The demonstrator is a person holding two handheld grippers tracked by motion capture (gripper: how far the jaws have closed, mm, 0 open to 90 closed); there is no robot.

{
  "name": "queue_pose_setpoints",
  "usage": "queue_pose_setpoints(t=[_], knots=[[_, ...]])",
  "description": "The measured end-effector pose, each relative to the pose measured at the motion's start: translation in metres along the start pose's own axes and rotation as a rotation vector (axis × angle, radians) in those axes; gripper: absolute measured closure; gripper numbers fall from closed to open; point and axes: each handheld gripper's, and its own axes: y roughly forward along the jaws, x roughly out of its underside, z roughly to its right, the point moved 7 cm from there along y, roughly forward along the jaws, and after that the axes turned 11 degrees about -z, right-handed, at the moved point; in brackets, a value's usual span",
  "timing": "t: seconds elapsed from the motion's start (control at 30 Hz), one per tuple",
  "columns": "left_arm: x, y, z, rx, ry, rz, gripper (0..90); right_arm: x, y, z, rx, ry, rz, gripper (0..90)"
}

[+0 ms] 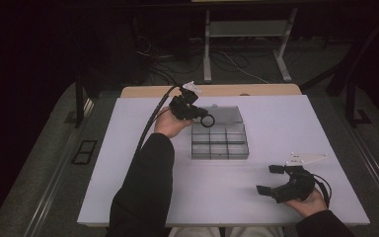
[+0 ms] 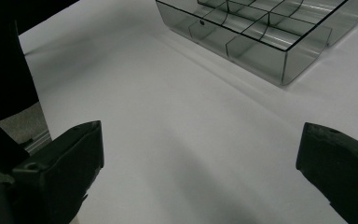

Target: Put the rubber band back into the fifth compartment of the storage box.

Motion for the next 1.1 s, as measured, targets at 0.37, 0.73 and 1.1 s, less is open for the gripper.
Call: queue_pose_setpoints(t=[0.37, 0.73, 1.1], knots=[[-0.004, 0.02, 0.006, 0.018, -0.008, -0.003, 88.3, 0.0, 0.0, 0.0, -0.001, -0.007, 0.001, 0.3], [-0.007, 0.04, 0.013, 0.043, -0.026, -0.006, 88.3, 0.0, 0.001, -0.001, -0.005, -0.007, 0.0, 0.3], [-0.005, 0.058, 0.016, 0.056, -0.019, -0.035, 88.3, 0.0, 0.001, -0.001, -0.008, -0.006, -0.003, 0.3]])
